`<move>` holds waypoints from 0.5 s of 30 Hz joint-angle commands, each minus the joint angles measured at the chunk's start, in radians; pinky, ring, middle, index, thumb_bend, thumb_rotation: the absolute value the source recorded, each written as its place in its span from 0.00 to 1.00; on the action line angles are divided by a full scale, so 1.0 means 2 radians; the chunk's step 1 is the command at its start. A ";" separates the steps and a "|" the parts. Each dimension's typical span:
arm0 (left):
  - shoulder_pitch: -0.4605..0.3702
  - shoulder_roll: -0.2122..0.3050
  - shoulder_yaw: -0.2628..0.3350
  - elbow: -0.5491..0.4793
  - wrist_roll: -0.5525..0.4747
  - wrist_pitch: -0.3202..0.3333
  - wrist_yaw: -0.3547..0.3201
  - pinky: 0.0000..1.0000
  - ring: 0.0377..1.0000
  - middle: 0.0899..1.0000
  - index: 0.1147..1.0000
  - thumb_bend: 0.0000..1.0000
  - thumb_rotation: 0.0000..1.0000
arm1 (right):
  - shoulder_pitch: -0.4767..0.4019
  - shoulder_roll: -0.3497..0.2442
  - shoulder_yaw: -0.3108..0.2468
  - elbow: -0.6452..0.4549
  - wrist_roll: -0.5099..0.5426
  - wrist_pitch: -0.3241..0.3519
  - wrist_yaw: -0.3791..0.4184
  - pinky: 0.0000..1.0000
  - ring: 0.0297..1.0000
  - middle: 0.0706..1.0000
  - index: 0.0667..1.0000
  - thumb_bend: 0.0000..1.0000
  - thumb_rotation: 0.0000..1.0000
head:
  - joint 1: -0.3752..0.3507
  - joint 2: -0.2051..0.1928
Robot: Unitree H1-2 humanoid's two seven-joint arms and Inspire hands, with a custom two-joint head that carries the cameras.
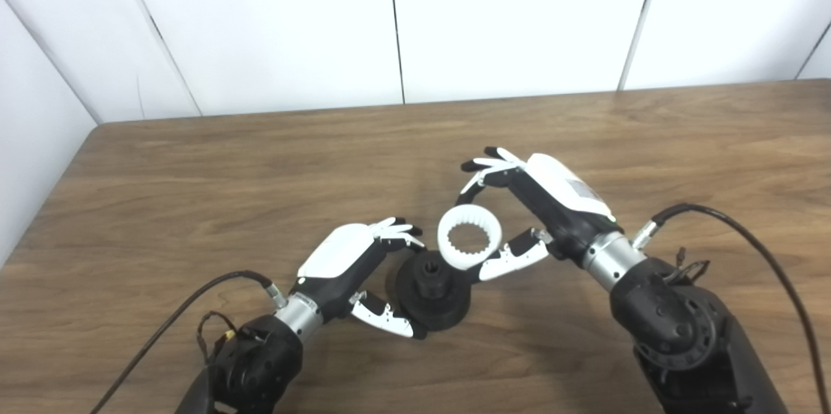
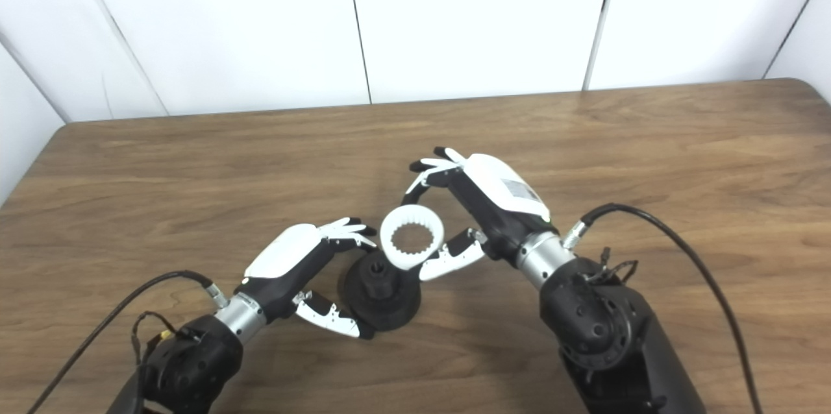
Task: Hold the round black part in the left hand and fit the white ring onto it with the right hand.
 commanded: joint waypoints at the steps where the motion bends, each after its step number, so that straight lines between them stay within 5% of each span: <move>1: -0.013 0.006 0.004 -0.011 0.007 -0.008 0.010 0.94 0.96 0.88 0.53 0.78 0.28 | -0.016 0.008 0.002 -0.005 -0.006 -0.014 -0.009 0.97 0.98 0.86 0.45 0.52 0.15 | 0.000 0.001; 15: -0.010 0.004 0.004 -0.010 0.007 -0.009 0.014 0.92 0.95 0.87 0.53 0.78 0.26 | -0.018 0.037 0.028 0.016 -0.021 -0.018 -0.011 0.98 0.99 0.86 0.45 0.52 0.15 | 0.003 0.003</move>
